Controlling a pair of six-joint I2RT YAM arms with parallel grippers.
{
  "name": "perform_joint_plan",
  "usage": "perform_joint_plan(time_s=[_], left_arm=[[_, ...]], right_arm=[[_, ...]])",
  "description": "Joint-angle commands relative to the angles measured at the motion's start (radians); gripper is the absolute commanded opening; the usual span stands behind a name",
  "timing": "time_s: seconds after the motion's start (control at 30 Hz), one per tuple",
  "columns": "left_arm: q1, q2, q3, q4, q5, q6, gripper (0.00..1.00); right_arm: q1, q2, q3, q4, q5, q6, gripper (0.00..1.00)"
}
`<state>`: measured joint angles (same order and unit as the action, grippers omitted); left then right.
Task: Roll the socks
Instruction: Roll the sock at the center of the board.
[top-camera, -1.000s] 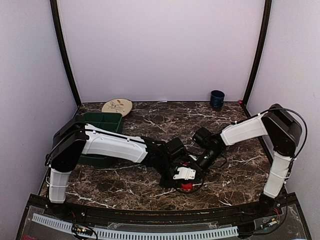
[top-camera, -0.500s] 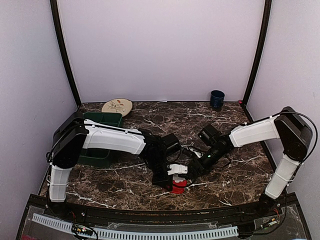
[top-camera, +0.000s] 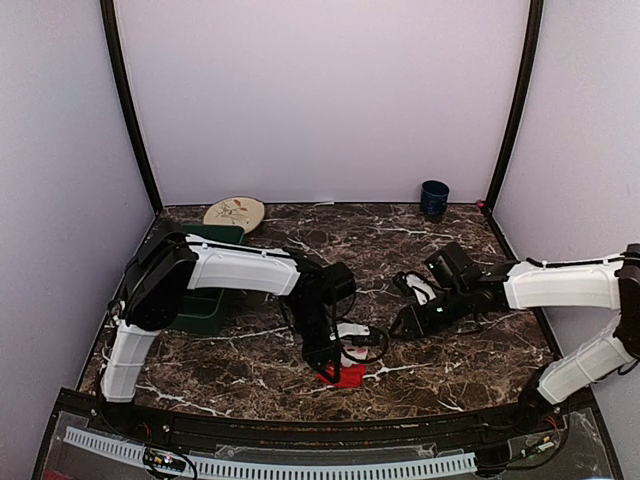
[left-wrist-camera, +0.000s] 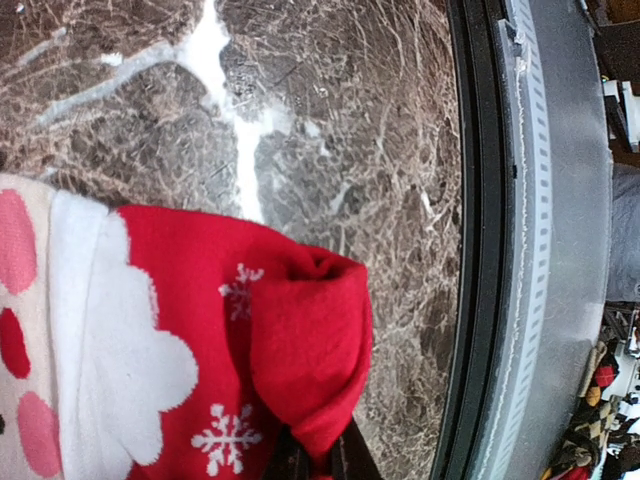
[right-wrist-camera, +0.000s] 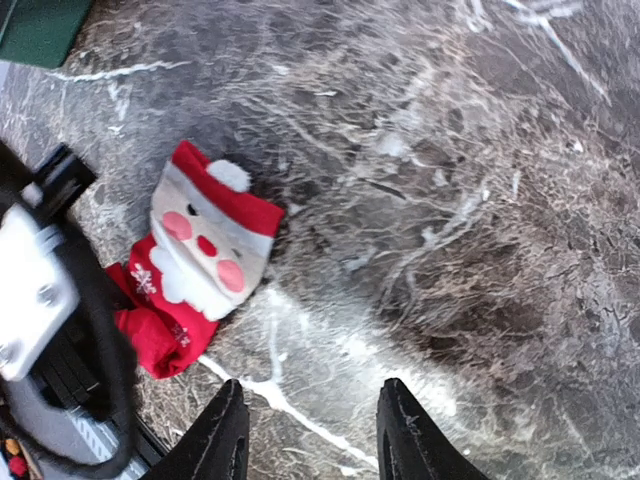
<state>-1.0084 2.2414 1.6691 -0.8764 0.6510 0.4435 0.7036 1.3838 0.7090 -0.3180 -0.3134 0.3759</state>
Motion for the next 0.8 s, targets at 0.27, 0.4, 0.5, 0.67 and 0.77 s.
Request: perform_joint_plan(time_s=[0.27, 0.4, 0.5, 0.67, 0.77], left_arm=[[0.038, 0.117, 0.066, -0.129, 0.159, -0.027, 0.05], [0.057, 0.139, 0.082, -0.144, 0.188, -0.033, 0.05], [0.070, 0.151, 0.095, -0.152, 0.203, -0.038, 0.05], [0.091, 0.165, 0.112, -0.159, 0.217, -0.044, 0.05], [0.094, 0.168, 0.111, -0.159, 0.223, -0.045, 0.05]], right_arm=[[0.322, -0.128, -0.075, 0.069, 0.361, -0.021, 0.41], [0.373, -0.179, -0.108, 0.071, 0.426, -0.032, 0.40], [0.413, -0.199, -0.109, 0.076, 0.443, -0.070, 0.39], [0.483, -0.134, -0.072, 0.082, 0.454, -0.177, 0.39], [0.514, -0.075, -0.038, 0.094, 0.450, -0.241, 0.39]])
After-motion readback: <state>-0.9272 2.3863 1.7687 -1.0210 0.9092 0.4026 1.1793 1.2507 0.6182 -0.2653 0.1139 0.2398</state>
